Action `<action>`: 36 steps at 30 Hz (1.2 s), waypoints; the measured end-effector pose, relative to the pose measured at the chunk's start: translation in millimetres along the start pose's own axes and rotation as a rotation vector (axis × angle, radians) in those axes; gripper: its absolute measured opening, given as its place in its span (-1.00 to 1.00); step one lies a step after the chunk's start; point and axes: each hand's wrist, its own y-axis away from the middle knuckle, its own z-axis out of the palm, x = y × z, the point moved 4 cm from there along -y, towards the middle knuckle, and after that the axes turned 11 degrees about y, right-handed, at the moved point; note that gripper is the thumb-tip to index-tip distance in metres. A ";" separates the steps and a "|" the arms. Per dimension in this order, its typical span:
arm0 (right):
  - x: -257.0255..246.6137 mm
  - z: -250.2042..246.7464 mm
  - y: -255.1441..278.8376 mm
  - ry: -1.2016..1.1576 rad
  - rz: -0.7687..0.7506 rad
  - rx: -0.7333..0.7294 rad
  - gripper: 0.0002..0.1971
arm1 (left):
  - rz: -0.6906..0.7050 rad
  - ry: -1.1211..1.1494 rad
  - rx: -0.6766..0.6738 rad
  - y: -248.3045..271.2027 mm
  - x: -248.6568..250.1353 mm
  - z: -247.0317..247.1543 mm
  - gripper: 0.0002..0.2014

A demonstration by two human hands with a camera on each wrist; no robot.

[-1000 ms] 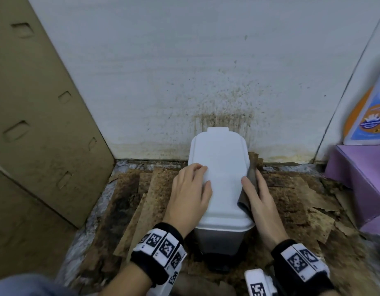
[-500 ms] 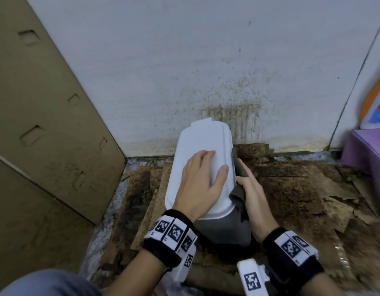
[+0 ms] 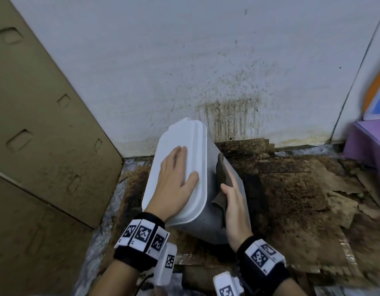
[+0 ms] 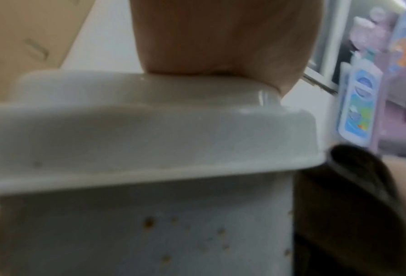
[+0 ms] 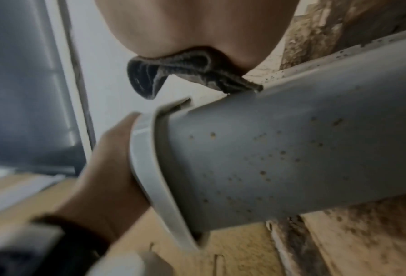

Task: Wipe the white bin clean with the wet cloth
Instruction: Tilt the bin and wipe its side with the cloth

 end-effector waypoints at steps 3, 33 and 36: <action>10.3 8.6 3.2 0.056 -0.046 0.000 -0.50 | -0.028 0.023 0.015 -2.5 -5.8 -5.6 -0.23; 124.6 -19.7 -13.2 0.698 -0.010 0.081 -0.43 | -0.073 0.001 0.058 1.1 -39.4 -24.6 -0.12; 119.1 -10.3 -12.8 0.689 0.003 0.103 -0.42 | -0.079 0.000 0.060 1.6 -39.7 -24.8 -0.13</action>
